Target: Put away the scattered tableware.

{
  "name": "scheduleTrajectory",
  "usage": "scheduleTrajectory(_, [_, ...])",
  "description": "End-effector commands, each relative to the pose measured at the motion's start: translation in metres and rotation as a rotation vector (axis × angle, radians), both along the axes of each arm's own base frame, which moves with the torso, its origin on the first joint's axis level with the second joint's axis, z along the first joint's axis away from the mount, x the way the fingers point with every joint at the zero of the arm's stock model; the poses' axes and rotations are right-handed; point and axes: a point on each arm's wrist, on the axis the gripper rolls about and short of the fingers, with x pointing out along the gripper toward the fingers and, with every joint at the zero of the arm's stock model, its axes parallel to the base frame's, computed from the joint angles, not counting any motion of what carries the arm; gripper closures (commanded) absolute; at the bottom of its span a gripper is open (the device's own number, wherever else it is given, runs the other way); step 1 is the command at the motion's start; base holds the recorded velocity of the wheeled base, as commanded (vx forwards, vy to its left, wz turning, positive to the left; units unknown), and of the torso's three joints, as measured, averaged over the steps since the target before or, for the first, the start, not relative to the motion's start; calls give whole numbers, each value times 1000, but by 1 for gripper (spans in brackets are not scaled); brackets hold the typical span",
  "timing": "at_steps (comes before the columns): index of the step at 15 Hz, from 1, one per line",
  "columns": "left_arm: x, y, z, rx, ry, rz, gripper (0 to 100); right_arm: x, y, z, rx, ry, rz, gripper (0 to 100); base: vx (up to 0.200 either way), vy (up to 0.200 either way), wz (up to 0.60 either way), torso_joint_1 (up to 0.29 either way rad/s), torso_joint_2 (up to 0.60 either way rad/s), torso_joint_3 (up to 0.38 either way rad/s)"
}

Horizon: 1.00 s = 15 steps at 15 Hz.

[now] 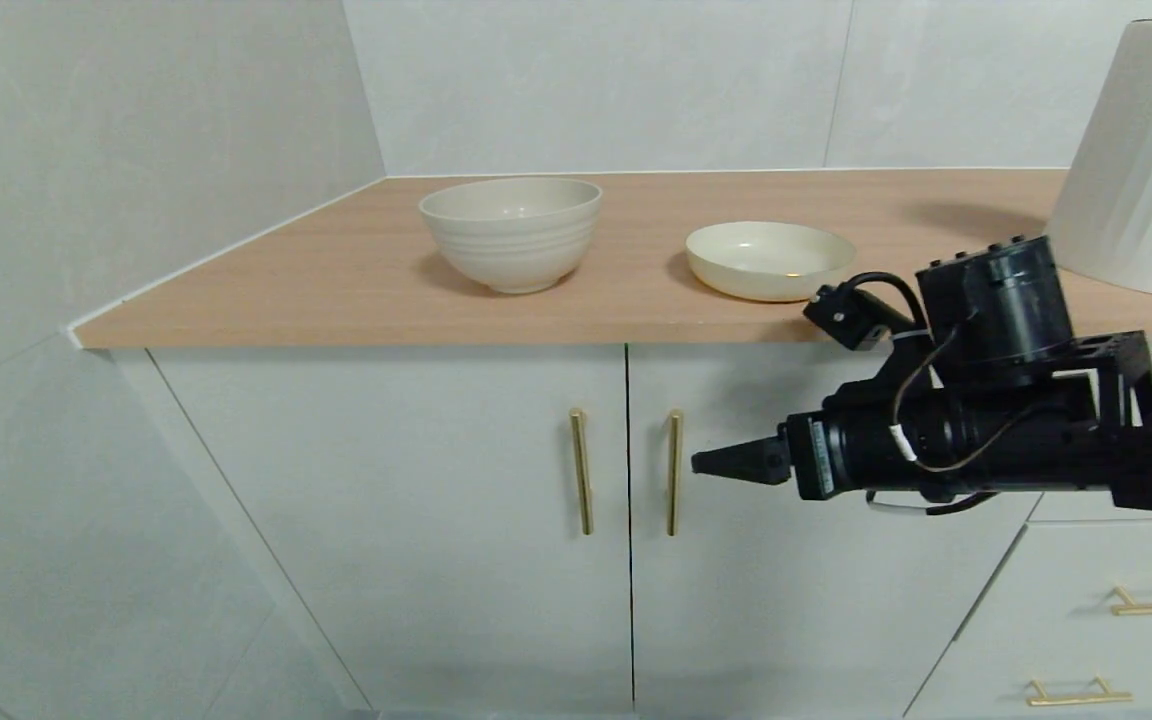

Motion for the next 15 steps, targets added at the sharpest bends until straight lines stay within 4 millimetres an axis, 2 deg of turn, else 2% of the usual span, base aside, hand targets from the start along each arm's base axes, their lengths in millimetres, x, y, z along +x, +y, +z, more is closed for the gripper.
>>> scheduleTrajectory(1, [0,0,0,0,-1,0,0,10,25,-30,-38,51,37,0,0,0,0,0,0,0])
scheduleTrajectory(3, [0,0,0,0,1,0,0,14,35,-47,-58,32,12,0,0,0,0,0,0,0])
scheduleTrajectory(4, [0,0,0,0,1,0,0,14,35,-47,-58,32,12,0,0,0,0,0,0,0])
scheduleTrajectory(5, [0,0,0,0,-1,0,0,17,42,-59,-21,-31,6,0,0,0,0,0,0,0])
scheduleTrajectory(8, [0,0,0,0,1,0,0,20,53,-72,35,-128,-31,0,0,0,0,0,0,0])
scheduleTrajectory(15, [0,0,0,0,1,0,0,24,69,-82,106,-163,-72,0,0,0,0,0,0,0])
